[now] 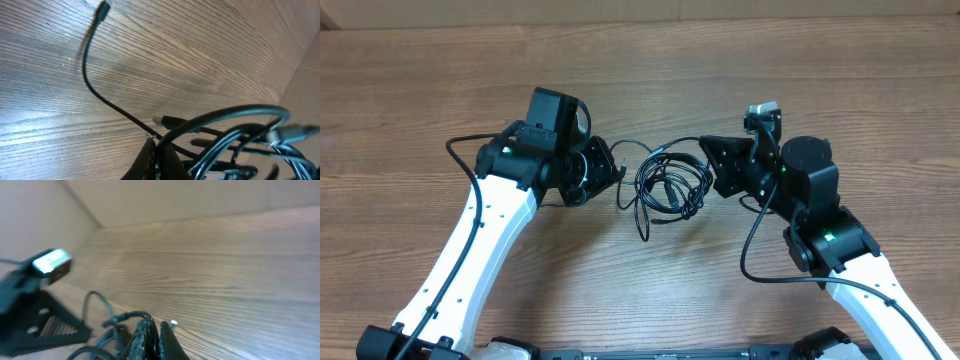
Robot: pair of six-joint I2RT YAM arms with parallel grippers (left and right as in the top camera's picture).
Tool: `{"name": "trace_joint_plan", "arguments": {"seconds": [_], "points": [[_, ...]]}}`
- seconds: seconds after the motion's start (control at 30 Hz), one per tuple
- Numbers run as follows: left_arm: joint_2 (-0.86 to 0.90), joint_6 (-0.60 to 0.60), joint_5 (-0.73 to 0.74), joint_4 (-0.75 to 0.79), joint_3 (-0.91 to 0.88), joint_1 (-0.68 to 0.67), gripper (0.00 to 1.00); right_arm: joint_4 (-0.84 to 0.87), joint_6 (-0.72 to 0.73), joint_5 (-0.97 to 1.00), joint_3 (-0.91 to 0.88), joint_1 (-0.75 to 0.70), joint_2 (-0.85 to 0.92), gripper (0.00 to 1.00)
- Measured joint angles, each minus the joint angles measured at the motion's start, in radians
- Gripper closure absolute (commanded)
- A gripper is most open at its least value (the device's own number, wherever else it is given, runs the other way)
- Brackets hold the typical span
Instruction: Untangle cables
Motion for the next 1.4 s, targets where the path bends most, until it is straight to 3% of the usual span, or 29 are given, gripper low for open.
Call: {"name": "trace_joint_plan", "arguments": {"seconds": [0.1, 0.2, 0.23, 0.27, 0.37, 0.87, 0.97, 1.07, 1.13, 1.4], "points": [[0.000, 0.015, -0.003, 0.000, 0.000, 0.000, 0.96, -0.032, 0.021, 0.055, 0.000, 0.000, 0.000, 0.92], [0.000, 0.022, -0.004, -0.001, 0.000, 0.000, 0.96, -0.046, 0.028, 0.088, 0.000, -0.001, 0.000, 0.52], [0.000, 0.023, -0.005, -0.002, 0.000, 0.000, 0.96, -0.048, 0.036, 0.098, 0.000, -0.001, -0.002, 0.29], [0.000, 0.023, -0.006, -0.004, 0.000, 0.000, 0.96, -0.048, 0.038, 0.102, 0.000, -0.002, -0.003, 0.19], [0.000, 0.025, -0.011, -0.005, 0.000, 0.000, 0.96, -0.048, 0.044, 0.103, 0.000, -0.002, -0.006, 0.09], [0.000, 0.025, -0.021, 0.008, 0.000, 0.002, 0.93, -0.154, -0.079, -0.083, 0.000, -0.002, -0.006, 0.05], [0.000, 0.026, -0.021, 0.008, 0.000, 0.002, 0.75, -0.194, -0.084, -0.091, 0.000, -0.002, -0.006, 0.05], [0.000, 0.032, -0.021, 0.008, 0.000, 0.002, 0.21, -0.223, -0.087, -0.093, 0.000, -0.002, -0.006, 0.04], [0.000, 0.036, -0.021, 0.006, 0.000, 0.002, 0.03, -0.236, -0.087, -0.095, 0.000, -0.002, -0.006, 0.04], [0.000, 0.052, -0.026, -0.015, 0.000, 0.002, 0.00, -0.270, -0.087, -0.098, 0.000, -0.002, -0.006, 0.03]]}}
